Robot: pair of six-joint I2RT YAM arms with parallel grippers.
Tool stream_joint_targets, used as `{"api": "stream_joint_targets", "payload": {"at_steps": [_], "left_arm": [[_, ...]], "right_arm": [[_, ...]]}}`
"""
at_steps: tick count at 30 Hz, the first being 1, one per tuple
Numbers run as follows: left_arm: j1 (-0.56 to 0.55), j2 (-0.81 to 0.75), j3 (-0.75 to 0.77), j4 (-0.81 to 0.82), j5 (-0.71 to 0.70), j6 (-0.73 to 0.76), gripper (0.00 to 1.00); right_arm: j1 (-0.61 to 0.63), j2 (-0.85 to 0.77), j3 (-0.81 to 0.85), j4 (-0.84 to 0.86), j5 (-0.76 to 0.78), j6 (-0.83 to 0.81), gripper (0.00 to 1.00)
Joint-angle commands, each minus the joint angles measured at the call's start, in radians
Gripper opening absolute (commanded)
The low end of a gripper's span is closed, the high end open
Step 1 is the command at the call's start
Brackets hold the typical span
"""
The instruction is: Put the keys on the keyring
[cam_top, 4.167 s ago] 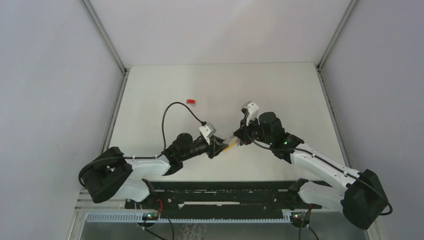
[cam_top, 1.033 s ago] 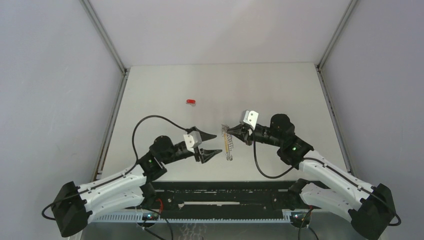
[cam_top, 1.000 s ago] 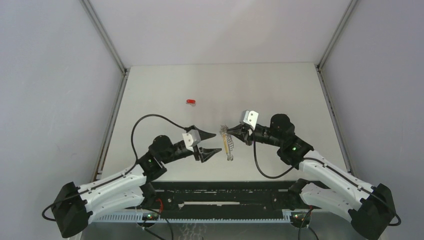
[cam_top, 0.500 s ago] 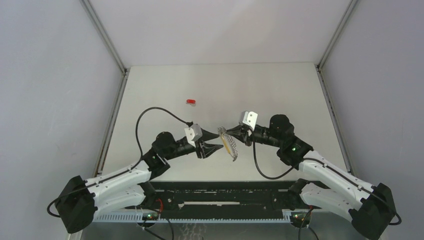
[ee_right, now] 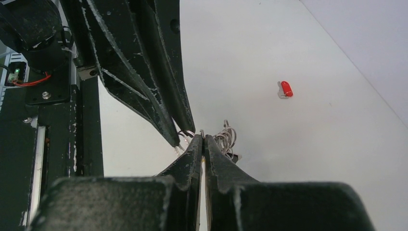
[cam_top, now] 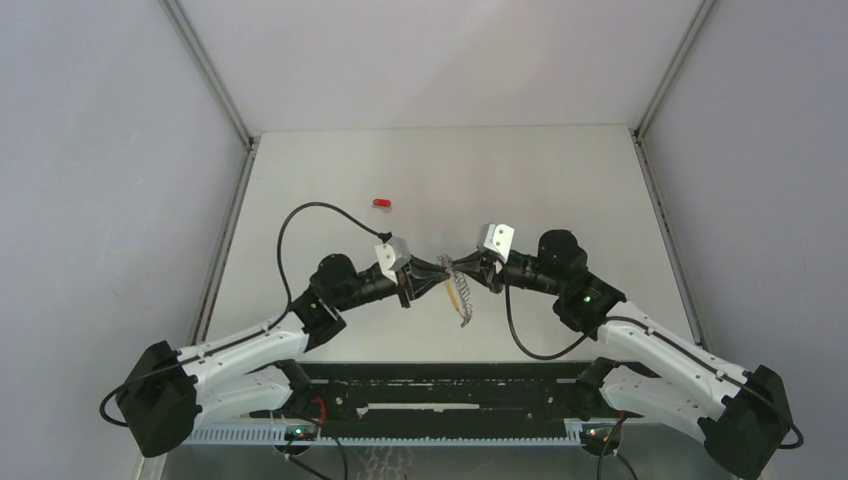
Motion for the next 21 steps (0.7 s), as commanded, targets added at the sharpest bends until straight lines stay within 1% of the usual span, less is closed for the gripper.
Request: {"api": "stream_joint_targets", "payload": {"at_steps": [1, 5, 8, 10, 12, 14, 17, 18, 21], "left_arm": [[0.003, 0.012, 0.071, 0.002, 0.026, 0.010, 0.15], [-0.007, 0.005, 0.080, -0.045, 0.057, 0.067, 0.10], [-0.044, -0.015, 0.094, -0.130, 0.057, 0.174, 0.10], [-0.091, -0.016, 0.117, -0.214, 0.029, 0.275, 0.10], [-0.118, -0.009, 0.143, -0.283, -0.001, 0.323, 0.11], [-0.135, 0.001, 0.159, -0.316, -0.029, 0.354, 0.15], [-0.145, -0.001, 0.155, -0.322, -0.061, 0.370, 0.22], [-0.148, -0.006, 0.152, -0.322, -0.072, 0.374, 0.27], [-0.151, -0.028, 0.139, -0.325, -0.086, 0.381, 0.48]], "right_arm": [[0.008, -0.023, 0.032, 0.052, 0.017, -0.001, 0.00], [0.008, -0.023, 0.032, 0.062, 0.045, 0.014, 0.00], [0.008, -0.020, 0.032, 0.073, 0.063, 0.031, 0.00], [0.008, -0.016, 0.032, 0.085, 0.074, 0.045, 0.00], [0.008, -0.014, 0.032, 0.093, 0.082, 0.055, 0.00], [0.008, -0.011, 0.032, 0.100, 0.083, 0.058, 0.00], [0.008, -0.007, 0.032, 0.105, 0.079, 0.064, 0.00], [0.008, -0.005, 0.032, 0.104, 0.080, 0.065, 0.00], [0.008, 0.000, 0.032, 0.098, 0.073, 0.065, 0.00]]}}
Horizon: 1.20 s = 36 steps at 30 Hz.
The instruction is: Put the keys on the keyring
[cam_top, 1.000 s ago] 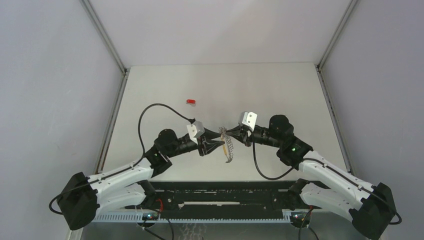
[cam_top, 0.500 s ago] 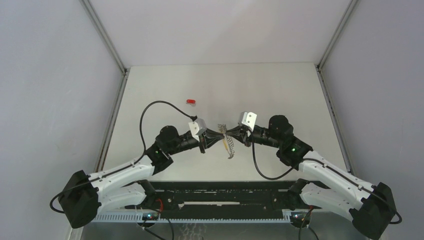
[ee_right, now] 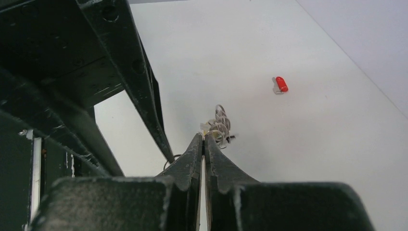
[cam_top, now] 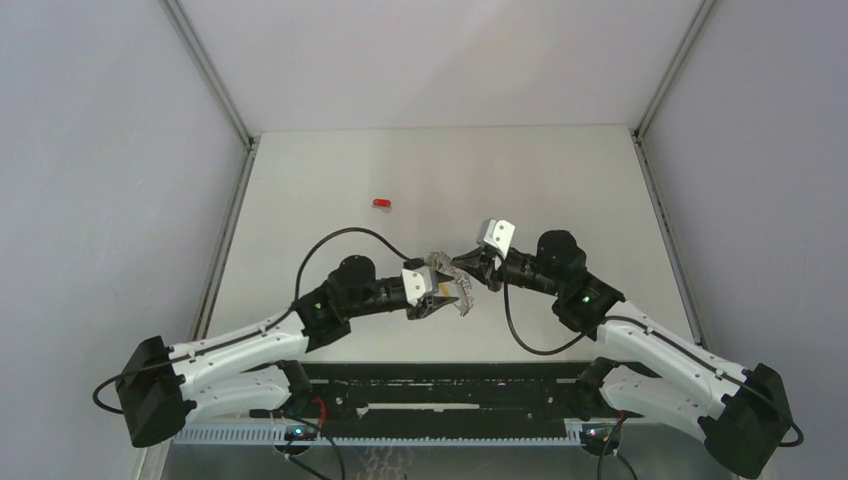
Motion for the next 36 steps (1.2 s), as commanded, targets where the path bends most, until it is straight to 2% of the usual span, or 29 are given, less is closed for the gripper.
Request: {"api": "stream_joint_targets", "payload": {"at_steps": [1, 6, 12, 19, 29, 33, 36], "left_arm": [[-0.012, -0.042, 0.011, -0.029, -0.031, 0.051, 0.53], [0.000, -0.134, -0.094, 0.110, -0.057, -0.029, 0.61], [0.129, -0.157, -0.200, 0.301, 0.057, -0.264, 0.65], [0.201, -0.168, -0.315, 0.528, 0.107, -0.465, 0.71], [0.213, -0.181, -0.296, 0.520, 0.063, -0.564, 0.80], [0.213, -0.164, -0.260, 0.470, 0.035, -0.540, 0.82], [0.213, -0.165, -0.216, 0.367, 0.003, -0.469, 0.83]], "right_arm": [[0.003, -0.003, 0.032, 0.084, 0.010, 0.018, 0.00], [0.001, -0.009, 0.032, 0.081, -0.031, 0.012, 0.00], [0.000, -0.028, 0.032, 0.067, -0.059, -0.009, 0.00], [0.000, -0.028, 0.031, 0.057, -0.063, -0.027, 0.00], [0.009, -0.010, 0.032, 0.073, -0.013, -0.028, 0.00], [0.024, 0.004, 0.031, 0.068, 0.012, -0.031, 0.00], [0.033, 0.013, 0.032, 0.065, 0.023, -0.034, 0.00]]}}
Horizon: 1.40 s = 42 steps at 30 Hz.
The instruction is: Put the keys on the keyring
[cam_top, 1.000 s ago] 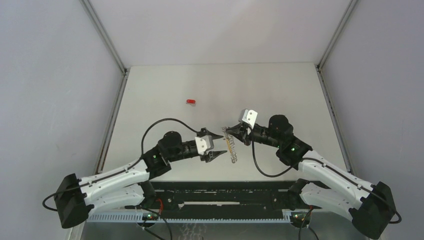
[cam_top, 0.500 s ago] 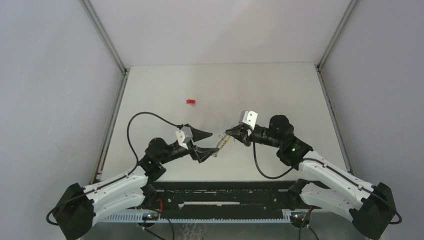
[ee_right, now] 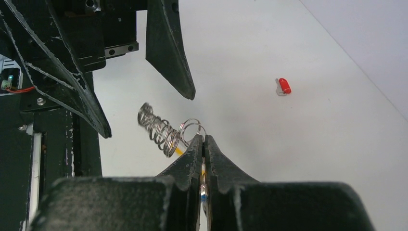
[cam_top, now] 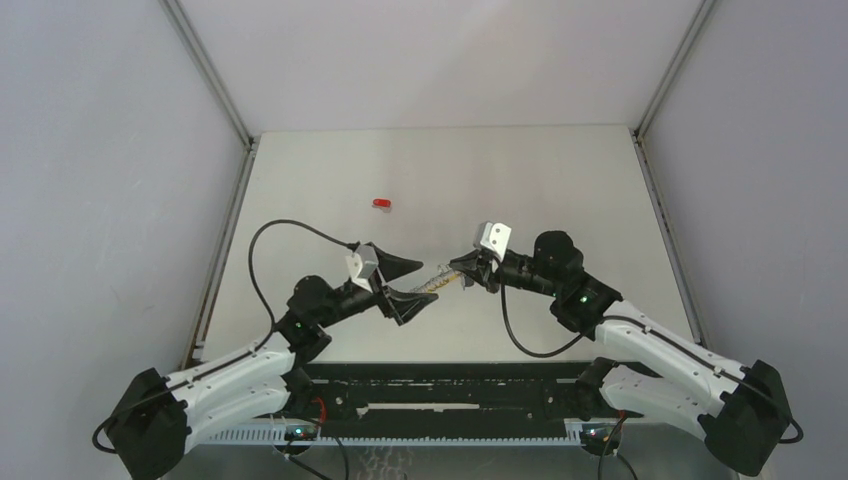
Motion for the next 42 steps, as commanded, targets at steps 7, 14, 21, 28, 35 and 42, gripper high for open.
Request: {"api": "stream_joint_targets", "payload": {"at_steps": [7, 14, 21, 28, 35, 42], "left_arm": [[0.004, 0.102, 0.173, -0.204, 0.018, 0.199, 0.88], [-0.031, 0.207, 0.158, -0.173, -0.087, 0.232, 1.00], [-0.054, 0.309, 0.143, -0.109, -0.145, 0.266, 0.97], [-0.064, 0.356, 0.136, -0.072, -0.186, 0.263, 0.82], [-0.081, 0.320, 0.124, -0.058, -0.202, 0.291, 0.43], [-0.095, 0.261, 0.113, -0.062, -0.222, 0.315, 0.10]], "right_arm": [[0.021, 0.036, 0.032, 0.057, 0.057, -0.006, 0.00], [0.026, 0.101, 0.031, 0.047, 0.081, 0.024, 0.00], [0.046, 0.147, 0.015, 0.083, 0.087, 0.045, 0.00], [0.052, 0.127, 0.007, 0.092, 0.101, 0.054, 0.00], [0.068, 0.096, -0.007, 0.109, 0.111, 0.066, 0.00], [0.099, 0.051, -0.007, 0.107, 0.148, 0.070, 0.00]]}}
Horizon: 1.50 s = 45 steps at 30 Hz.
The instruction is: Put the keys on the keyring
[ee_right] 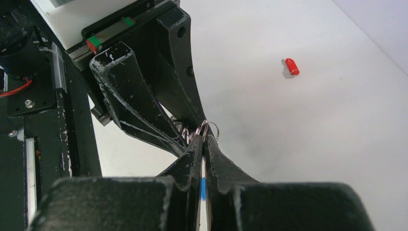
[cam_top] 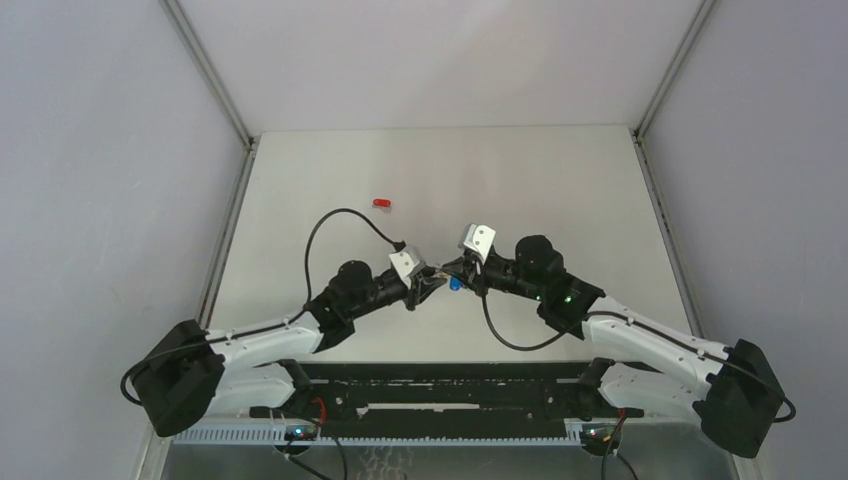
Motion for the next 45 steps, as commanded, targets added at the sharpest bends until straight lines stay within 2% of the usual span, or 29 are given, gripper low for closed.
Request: {"api": "stream_joint_targets", "payload": {"at_steps": [1, 11, 19, 25, 31, 35, 41, 45], "left_arm": [[-0.009, -0.065, -0.016, 0.045, -0.052, 0.039, 0.06], [-0.070, -0.251, 0.011, -0.179, -0.223, 0.237, 0.00], [-0.137, -0.295, 0.076, -0.314, -0.315, 0.344, 0.00], [-0.143, -0.302, 0.080, -0.337, -0.324, 0.365, 0.00], [-0.143, -0.283, 0.070, -0.316, -0.314, 0.360, 0.00], [-0.143, -0.270, 0.069, -0.309, -0.294, 0.358, 0.00], [-0.143, -0.274, 0.061, -0.305, -0.281, 0.360, 0.00], [-0.142, -0.276, 0.048, -0.250, -0.293, 0.337, 0.00]], "right_arm": [[0.031, -0.057, 0.006, 0.067, 0.026, 0.023, 0.00], [0.076, -0.195, -0.059, 0.039, 0.155, 0.039, 0.00], [0.104, -0.218, -0.058, -0.009, 0.193, 0.058, 0.00], [0.109, -0.225, -0.058, -0.029, 0.227, 0.133, 0.19], [0.107, -0.138, -0.054, -0.064, 0.204, 0.229, 0.31], [0.064, -0.054, -0.054, -0.046, 0.109, 0.263, 0.36], [-0.106, 0.010, -0.050, 0.026, -0.186, 0.381, 0.37], [-0.170, 0.071, -0.042, 0.098, -0.334, 0.491, 0.37]]}}
